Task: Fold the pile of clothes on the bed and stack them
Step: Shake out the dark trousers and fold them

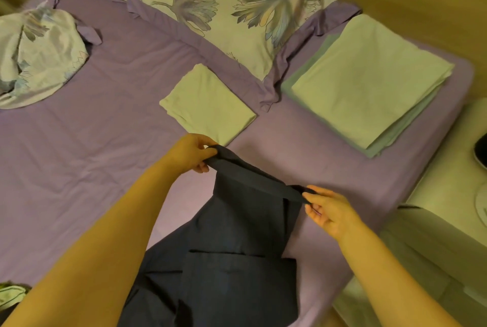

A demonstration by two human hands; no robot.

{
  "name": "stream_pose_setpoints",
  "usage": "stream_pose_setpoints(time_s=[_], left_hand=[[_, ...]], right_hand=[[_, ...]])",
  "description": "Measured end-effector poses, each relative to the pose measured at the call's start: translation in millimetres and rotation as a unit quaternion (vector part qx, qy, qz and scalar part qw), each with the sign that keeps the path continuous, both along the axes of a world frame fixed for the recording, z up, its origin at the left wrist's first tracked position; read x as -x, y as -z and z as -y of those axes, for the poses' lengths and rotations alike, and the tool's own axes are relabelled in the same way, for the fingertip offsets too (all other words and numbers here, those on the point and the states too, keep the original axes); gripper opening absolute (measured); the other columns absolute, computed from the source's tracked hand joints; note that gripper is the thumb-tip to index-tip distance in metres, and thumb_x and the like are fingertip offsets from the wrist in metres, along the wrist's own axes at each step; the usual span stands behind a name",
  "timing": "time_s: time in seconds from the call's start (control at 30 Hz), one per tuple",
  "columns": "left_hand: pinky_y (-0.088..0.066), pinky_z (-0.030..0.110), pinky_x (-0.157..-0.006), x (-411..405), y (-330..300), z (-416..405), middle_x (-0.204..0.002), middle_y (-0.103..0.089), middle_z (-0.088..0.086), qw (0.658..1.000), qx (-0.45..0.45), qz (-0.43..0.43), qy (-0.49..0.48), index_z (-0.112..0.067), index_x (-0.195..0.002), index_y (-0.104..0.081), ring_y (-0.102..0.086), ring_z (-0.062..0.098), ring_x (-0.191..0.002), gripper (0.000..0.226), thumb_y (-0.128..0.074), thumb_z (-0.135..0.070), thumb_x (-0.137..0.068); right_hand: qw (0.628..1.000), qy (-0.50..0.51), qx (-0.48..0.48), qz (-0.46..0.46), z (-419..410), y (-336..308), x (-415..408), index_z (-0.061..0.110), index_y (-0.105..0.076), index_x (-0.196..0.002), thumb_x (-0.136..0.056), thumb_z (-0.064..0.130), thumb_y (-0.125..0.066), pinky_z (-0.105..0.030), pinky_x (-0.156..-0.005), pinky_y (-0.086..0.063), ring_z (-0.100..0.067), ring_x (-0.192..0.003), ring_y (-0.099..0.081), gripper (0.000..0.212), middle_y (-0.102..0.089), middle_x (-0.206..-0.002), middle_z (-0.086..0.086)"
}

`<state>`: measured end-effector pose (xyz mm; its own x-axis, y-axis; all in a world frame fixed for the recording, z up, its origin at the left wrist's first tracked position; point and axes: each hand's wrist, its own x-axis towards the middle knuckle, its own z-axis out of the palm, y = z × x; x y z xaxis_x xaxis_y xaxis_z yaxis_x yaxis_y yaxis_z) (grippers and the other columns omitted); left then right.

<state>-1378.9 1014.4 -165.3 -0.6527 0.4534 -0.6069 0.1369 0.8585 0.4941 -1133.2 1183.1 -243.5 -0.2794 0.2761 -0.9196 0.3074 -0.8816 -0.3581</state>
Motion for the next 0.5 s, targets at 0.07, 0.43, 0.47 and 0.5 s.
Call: stream_pose_setpoints(time_s=[0.07,0.43,0.47,0.5], left_hand=[[-0.054,0.017,-0.061,-1.6,0.3,-7.4,-0.086,-0.066,0.005,1.0,-0.005,-0.002,0.006,-0.013,-0.112,-0.063,-0.064,0.013,-0.06,0.021,-0.055,-0.023,-0.095],[-0.046,0.02,-0.06,-8.1,14.1,-7.9,-0.09,-0.062,0.006,0.998,0.039,-0.042,0.013,-0.009,-0.109,-0.067,-0.054,0.015,-0.065,0.028,-0.058,-0.03,-0.093],[-0.046,0.022,-0.062,-8.4,16.5,-5.9,-0.089,-0.062,0.006,0.999,0.035,-0.04,0.002,-0.009,-0.11,-0.066,-0.053,0.015,-0.064,0.028,-0.057,-0.029,-0.094],[-0.045,0.024,-0.063,-9.1,19.3,-4.4,-0.091,-0.061,0.006,0.999,0.028,-0.041,-0.014,-0.008,-0.112,-0.066,-0.052,0.014,-0.064,0.028,-0.056,-0.027,-0.095]], right_hand=[[0.999,0.023,0.045,0.005,-1.8,7.1,-4.2,0.006,-0.063,-0.08,-0.085,-0.007,-0.061,-0.02,-0.044,-0.052,-0.014,-0.055,-0.059,0.014,-0.062,-0.058,-0.009],[0.976,0.1,0.189,0.031,-15.3,25.9,-18.0,0.007,-0.056,-0.069,-0.087,0.008,-0.065,-0.019,-0.038,-0.048,-0.006,-0.028,-0.041,0.02,-0.047,-0.038,-0.001],[0.979,0.104,0.174,0.035,-16.8,27.3,-18.3,0.007,-0.057,-0.069,-0.088,0.005,-0.063,-0.018,-0.037,-0.047,-0.006,-0.027,-0.04,0.02,-0.046,-0.037,0.0],[0.981,0.109,0.157,0.035,-17.9,28.8,-18.0,0.007,-0.058,-0.069,-0.089,0.003,-0.061,-0.017,-0.037,-0.046,-0.006,-0.026,-0.04,0.021,-0.045,-0.035,0.0]])
